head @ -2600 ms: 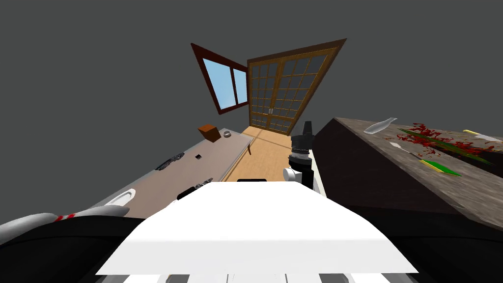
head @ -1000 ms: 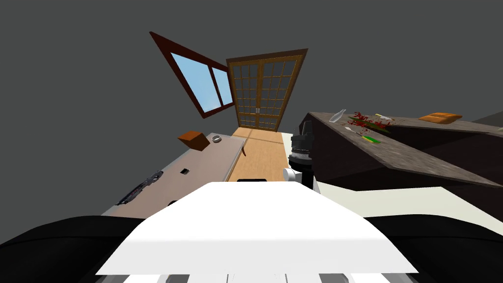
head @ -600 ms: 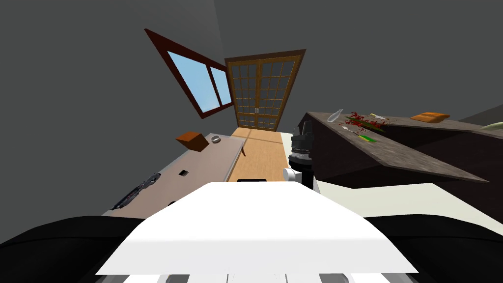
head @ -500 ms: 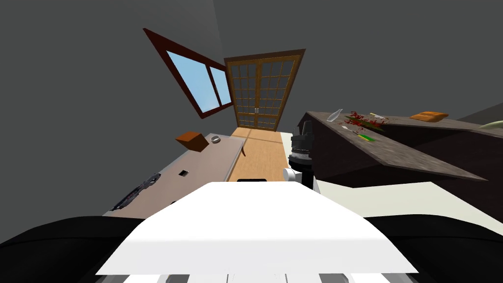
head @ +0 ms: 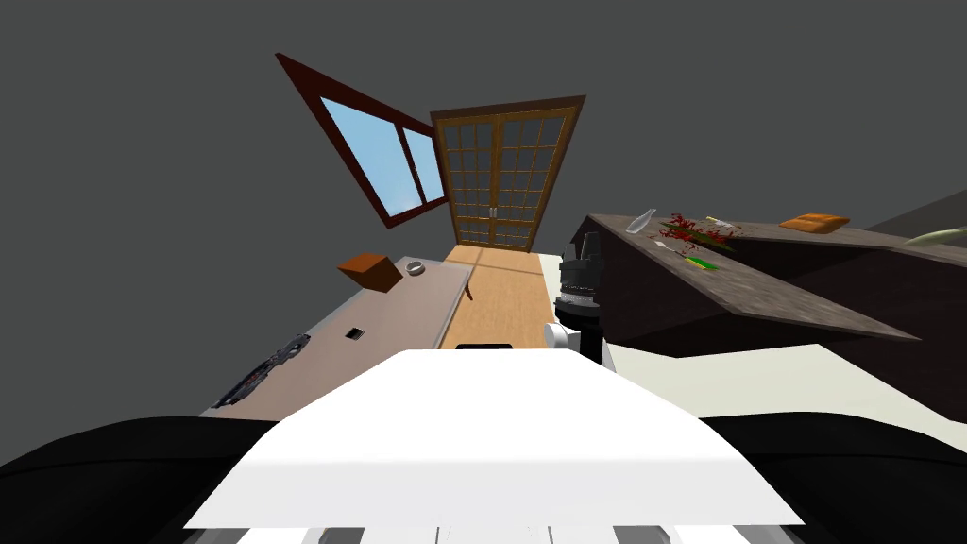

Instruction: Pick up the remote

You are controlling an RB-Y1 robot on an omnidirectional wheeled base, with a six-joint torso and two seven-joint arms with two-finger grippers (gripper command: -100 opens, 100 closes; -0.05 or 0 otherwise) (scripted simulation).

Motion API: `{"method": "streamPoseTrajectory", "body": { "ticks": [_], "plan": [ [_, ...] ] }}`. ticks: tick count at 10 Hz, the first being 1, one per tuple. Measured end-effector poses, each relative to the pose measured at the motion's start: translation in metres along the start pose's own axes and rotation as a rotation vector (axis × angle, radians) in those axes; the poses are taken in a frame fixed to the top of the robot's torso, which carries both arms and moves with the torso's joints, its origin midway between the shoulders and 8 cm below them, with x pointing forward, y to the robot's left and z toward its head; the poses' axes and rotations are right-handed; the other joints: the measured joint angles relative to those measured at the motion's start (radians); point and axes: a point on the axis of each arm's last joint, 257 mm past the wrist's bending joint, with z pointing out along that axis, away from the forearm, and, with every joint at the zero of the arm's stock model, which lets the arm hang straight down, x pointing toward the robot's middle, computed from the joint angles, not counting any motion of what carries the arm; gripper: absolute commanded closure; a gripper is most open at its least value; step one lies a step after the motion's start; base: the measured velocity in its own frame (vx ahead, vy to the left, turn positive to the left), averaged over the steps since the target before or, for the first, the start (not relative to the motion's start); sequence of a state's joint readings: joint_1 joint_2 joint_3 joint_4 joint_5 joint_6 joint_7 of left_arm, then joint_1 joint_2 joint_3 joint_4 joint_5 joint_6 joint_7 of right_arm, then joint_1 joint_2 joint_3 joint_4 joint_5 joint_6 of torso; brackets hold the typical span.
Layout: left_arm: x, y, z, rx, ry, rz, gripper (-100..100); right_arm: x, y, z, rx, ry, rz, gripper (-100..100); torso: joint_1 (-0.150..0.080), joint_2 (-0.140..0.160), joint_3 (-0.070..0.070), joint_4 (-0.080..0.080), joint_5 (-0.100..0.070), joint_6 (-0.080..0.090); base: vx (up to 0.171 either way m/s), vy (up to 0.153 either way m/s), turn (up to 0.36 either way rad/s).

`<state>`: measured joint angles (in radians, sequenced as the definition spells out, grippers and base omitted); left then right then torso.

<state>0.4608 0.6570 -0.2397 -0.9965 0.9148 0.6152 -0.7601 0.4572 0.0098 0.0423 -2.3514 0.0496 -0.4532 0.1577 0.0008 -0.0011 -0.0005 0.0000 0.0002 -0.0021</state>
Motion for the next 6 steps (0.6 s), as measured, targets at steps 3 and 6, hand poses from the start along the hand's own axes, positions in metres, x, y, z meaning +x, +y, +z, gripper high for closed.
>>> {"method": "streamPoseTrajectory", "body": {
  "ticks": [3,6],
  "plan": [
    [-0.0002,0.0010,-0.0001,-0.001,0.000,-0.003,100,0.0000,0.0000,0.0000,0.000,0.000,0.000,0,0.000,-0.001,0.000,0.000,0.001,0.001,0.000,0.000,0.000],
    [-0.0065,0.0021,-0.0060,0.000,-0.002,0.001,100,0.0000,0.0000,0.0000,0.000,0.000,0.000,0,-0.003,-0.001,-0.001,0.000,0.000,0.001,0.008,-0.044,0.034]
  ]
}}
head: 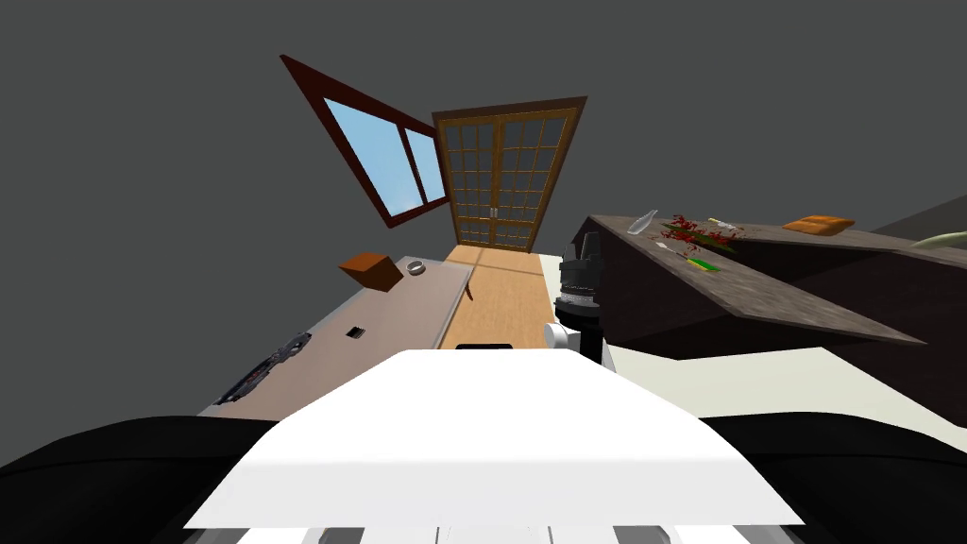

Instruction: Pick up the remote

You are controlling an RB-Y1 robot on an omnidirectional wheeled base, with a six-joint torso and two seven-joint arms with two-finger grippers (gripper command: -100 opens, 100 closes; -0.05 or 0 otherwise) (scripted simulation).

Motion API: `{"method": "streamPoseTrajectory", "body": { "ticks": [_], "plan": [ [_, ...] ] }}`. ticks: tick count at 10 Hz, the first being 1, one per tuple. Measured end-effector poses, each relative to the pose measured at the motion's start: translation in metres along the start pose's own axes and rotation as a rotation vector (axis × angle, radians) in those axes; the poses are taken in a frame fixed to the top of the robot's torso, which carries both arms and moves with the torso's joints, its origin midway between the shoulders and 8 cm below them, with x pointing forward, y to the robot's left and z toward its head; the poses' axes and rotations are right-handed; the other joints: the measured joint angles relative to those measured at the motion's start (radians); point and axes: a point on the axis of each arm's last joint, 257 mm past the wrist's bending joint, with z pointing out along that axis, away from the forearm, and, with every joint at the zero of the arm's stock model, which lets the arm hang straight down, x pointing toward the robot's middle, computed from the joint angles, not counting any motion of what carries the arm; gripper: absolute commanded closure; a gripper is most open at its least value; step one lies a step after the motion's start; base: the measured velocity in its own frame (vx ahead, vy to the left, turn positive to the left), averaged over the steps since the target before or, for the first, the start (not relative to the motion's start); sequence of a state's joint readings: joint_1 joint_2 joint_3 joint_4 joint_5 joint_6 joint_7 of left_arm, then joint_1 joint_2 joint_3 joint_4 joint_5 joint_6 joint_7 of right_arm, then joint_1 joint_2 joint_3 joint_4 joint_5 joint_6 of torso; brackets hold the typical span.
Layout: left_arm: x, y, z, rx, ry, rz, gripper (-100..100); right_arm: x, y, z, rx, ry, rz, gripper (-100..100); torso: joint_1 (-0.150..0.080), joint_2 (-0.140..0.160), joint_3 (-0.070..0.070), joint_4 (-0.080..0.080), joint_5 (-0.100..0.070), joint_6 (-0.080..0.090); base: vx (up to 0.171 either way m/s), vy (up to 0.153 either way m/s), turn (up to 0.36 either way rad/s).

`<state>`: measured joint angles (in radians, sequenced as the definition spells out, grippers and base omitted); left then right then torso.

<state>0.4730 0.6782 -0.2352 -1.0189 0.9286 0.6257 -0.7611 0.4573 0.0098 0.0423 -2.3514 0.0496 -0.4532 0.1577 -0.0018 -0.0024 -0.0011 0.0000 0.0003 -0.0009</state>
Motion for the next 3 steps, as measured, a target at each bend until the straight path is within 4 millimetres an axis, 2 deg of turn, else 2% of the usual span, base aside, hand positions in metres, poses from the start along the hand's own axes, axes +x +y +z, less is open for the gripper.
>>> {"method": "streamPoseTrajectory", "body": {
  "ticks": [1,2,3],
  "plan": [
    [-0.0067,0.0020,-0.0056,-0.001,0.000,0.003,100,0.0000,0.0000,0.0000,0.000,0.000,0.000,0,-0.003,-0.001,0.000,0.000,0.000,0.000,0.022,-0.080,0.028],
    [-0.0112,0.0043,-0.0109,-0.001,0.001,0.009,100,0.0000,0.0000,0.0000,0.000,0.000,0.000,0,-0.003,-0.001,-0.001,0.000,0.000,0.000,0.010,-0.032,0.010],
    [-0.0113,0.0045,-0.0115,-0.002,0.002,0.010,0,0.0000,0.0000,0.0000,0.000,0.000,0.000,0,-0.001,-0.001,0.000,0.000,0.000,0.001,0.002,-0.007,0.000]
  ]
}}
